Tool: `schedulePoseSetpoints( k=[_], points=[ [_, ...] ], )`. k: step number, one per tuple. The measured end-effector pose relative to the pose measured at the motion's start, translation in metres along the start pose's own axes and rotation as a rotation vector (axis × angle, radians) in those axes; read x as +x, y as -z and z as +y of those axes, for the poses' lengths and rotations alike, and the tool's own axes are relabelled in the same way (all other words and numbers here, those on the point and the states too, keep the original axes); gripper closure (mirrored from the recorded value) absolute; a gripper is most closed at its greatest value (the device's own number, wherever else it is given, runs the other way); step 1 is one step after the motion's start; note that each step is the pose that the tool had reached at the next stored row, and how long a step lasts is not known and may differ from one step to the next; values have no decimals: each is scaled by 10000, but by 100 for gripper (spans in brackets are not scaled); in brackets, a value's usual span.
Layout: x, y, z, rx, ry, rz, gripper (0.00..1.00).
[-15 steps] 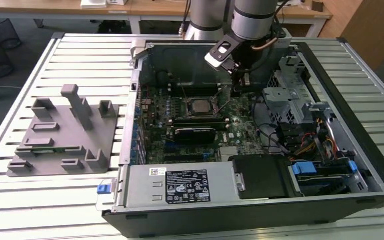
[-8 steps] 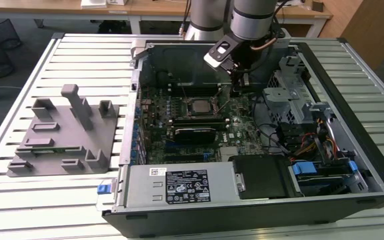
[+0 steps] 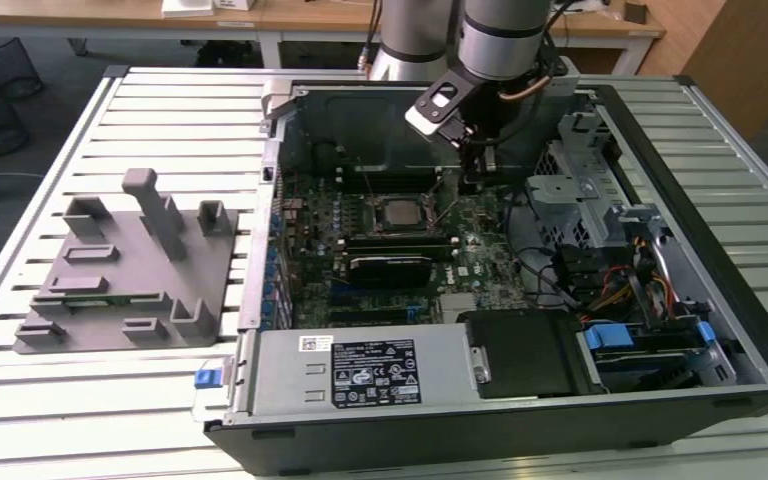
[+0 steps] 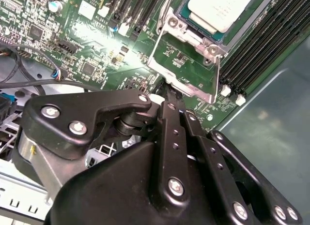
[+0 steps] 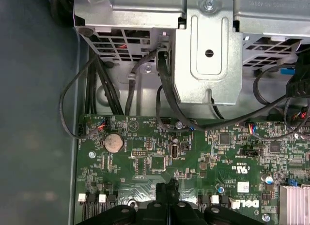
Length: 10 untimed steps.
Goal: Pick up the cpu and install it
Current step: 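Close the cpu cover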
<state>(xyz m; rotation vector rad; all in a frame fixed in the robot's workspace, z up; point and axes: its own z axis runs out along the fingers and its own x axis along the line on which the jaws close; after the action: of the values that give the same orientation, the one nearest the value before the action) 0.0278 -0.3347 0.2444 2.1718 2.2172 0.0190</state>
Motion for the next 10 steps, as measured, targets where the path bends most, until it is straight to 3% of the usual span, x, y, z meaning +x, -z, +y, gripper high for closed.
schedulePoseSetpoints(
  k=[10],
  points=[
    [2, 1, -116, 0, 1, 0, 89]
  ],
)
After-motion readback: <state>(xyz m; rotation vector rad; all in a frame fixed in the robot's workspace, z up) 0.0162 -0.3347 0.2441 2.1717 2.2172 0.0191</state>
